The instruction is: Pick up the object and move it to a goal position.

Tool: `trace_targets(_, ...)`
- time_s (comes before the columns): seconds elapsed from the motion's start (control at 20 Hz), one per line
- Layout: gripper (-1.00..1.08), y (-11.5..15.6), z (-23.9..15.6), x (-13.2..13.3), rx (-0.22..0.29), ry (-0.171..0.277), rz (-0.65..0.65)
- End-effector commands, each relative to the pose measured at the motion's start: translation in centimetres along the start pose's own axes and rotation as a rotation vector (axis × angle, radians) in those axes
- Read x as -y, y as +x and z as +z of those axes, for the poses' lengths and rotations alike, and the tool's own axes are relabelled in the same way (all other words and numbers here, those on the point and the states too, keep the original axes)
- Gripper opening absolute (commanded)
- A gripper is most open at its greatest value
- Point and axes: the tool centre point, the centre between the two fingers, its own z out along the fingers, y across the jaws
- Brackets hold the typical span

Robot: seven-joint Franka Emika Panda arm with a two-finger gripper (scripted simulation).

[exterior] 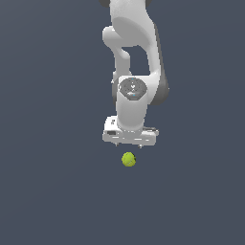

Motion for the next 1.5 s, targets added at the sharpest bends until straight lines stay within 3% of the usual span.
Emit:
trace_targets(0.0, 1.00, 0.7, 1.4, 0.2, 0.005, 0.000, 0.038)
trace_targets(0.5, 1.00, 2.1, 4.4, 0.7, 0.015, -0.001, 0.117)
trace_targets(0.85, 1.00, 2.0, 5.0, 0.7, 0.016, -0.001, 0.116)
trace_targets(1.45, 1.00, 1.9, 9.5, 0.7, 0.016, -0.001, 0.119)
